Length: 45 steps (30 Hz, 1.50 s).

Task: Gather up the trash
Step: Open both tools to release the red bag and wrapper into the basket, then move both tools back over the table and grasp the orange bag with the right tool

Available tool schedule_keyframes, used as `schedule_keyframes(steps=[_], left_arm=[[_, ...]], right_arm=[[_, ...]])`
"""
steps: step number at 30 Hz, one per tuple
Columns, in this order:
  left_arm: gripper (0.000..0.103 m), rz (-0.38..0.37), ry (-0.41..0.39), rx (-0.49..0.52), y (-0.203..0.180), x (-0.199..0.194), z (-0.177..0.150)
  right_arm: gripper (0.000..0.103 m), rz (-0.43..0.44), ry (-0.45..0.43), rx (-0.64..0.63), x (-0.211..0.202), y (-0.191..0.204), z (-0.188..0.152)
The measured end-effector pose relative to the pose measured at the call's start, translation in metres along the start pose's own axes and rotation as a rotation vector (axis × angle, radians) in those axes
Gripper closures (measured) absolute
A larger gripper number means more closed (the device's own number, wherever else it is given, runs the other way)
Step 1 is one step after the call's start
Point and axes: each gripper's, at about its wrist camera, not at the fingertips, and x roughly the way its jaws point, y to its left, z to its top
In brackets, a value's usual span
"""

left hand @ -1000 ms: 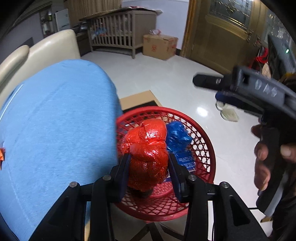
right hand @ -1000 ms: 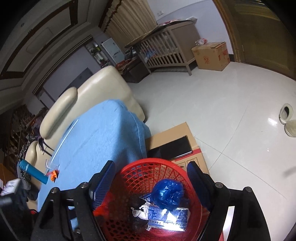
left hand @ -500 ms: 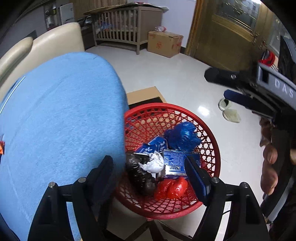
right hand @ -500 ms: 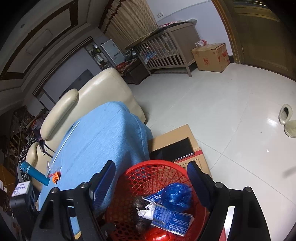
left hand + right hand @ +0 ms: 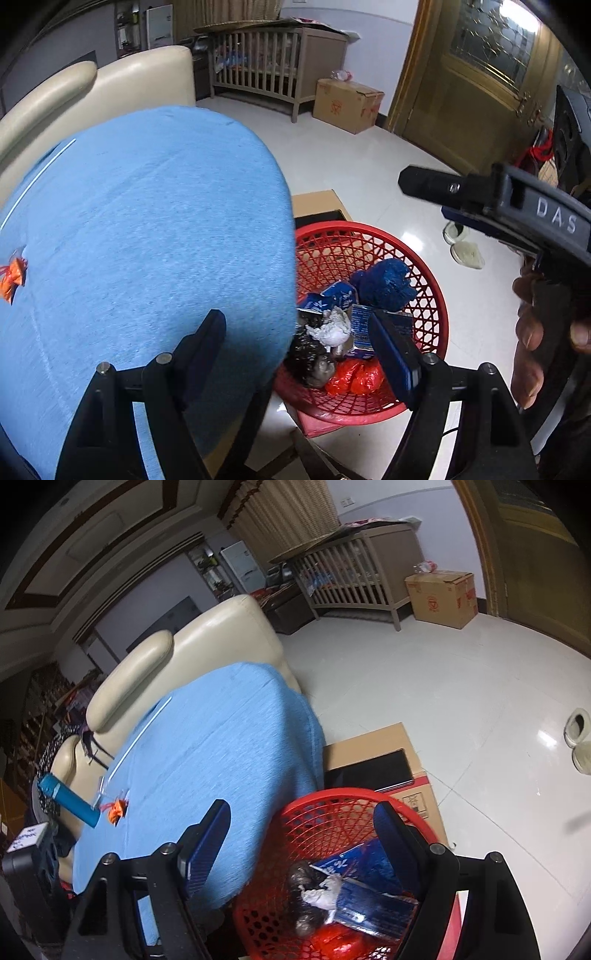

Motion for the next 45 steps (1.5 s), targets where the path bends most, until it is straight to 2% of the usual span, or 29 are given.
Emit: schedule_keyframes(steps=[10, 15, 26, 33, 38, 45], left_arm=[[0.023, 0.018, -0.043, -0.115, 0.051, -0.019, -0.012], [0.023, 0.047, -0.066, -0.216, 0.098, -0.033, -0.027], [0.023, 0.172, -0.105, -0.558, 0.235, -0.058, -0.076], [0.023, 0.262, -0.143, -0.718, 0.303, -0.076, -0.109], [0.023, 0.339, -0.156, -0.753, 0.327, -0.088, -0.129], [0.023, 0.366, -0.144, -0.786, 0.347, -0.095, -0.154]], right_arm=[[0.020, 0.012, 0.056, -0.102, 0.021, 0.059, -0.007], [0.020, 0.025, 0.086, -0.158, 0.036, 0.093, -0.012], [0.020, 0.075, 0.189, -0.289, 0.082, 0.177, -0.039], [0.020, 0.084, 0.246, -0.346, 0.109, 0.214, -0.053], [0.020, 0.127, 0.276, -0.418, 0.139, 0.268, -0.060], [0.020, 0.150, 0.294, -0.569, 0.196, 0.370, -0.086]])
